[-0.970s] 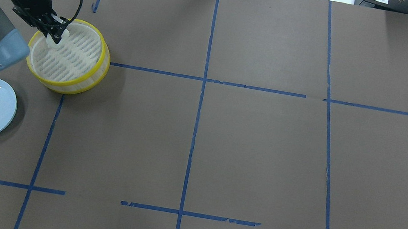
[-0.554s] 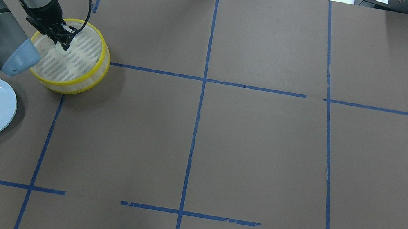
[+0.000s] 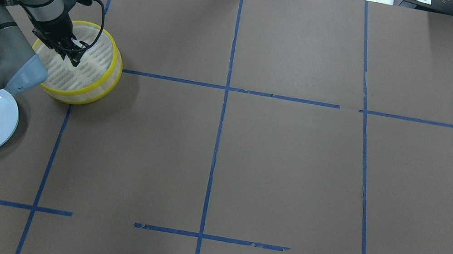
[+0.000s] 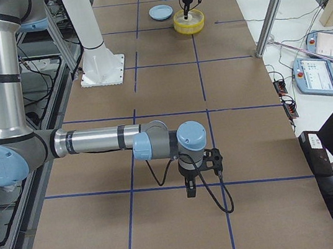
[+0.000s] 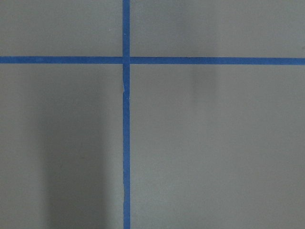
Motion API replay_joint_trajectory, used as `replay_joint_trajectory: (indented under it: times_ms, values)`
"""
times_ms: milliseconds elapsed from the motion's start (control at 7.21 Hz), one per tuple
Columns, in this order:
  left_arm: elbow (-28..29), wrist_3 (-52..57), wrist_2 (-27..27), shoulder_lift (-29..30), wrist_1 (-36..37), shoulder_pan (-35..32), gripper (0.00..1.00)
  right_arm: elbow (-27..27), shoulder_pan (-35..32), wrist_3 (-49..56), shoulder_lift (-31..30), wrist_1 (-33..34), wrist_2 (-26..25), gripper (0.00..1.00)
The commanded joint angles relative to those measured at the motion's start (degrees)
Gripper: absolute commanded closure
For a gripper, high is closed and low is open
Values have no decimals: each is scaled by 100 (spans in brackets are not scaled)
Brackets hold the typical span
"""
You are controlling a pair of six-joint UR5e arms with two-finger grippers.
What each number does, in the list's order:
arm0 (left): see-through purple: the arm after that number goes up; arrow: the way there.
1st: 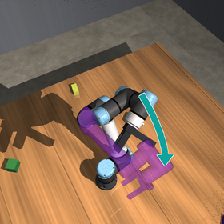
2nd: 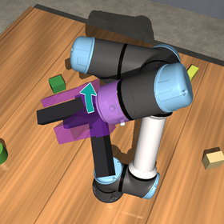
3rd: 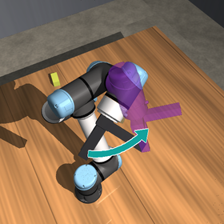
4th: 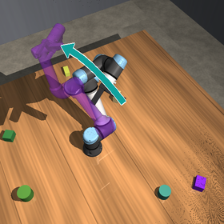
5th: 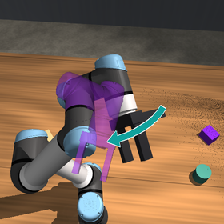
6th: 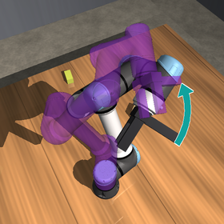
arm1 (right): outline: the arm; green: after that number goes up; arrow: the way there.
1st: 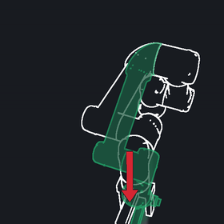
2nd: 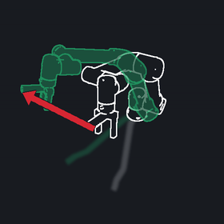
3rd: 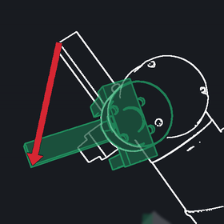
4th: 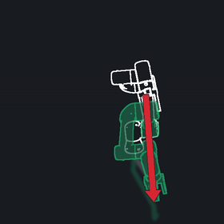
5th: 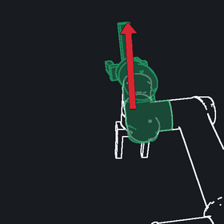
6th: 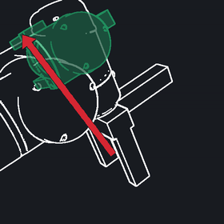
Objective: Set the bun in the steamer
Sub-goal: 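Lower the bun into the steamer and open the left gripper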
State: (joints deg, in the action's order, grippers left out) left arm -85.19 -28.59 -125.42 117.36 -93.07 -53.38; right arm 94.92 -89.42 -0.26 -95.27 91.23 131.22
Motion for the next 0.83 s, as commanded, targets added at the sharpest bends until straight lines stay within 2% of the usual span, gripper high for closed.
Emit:
replay_joint_trajectory:
  times_ms: [0,416,554,693]
  values:
    - [-6,-7,0,-3,-9,29,0,0,-5,0,0,0,0,0]
    - [-76,54,26,-3,-9,-6,0,0,3,0,0,0,0,0]
    - [-537,46,26,-55,86,-241,0,0,3,0,0,0,0,0]
    - [-1299,55,0,-438,227,-435,0,0,3,0,0,0,0,0]
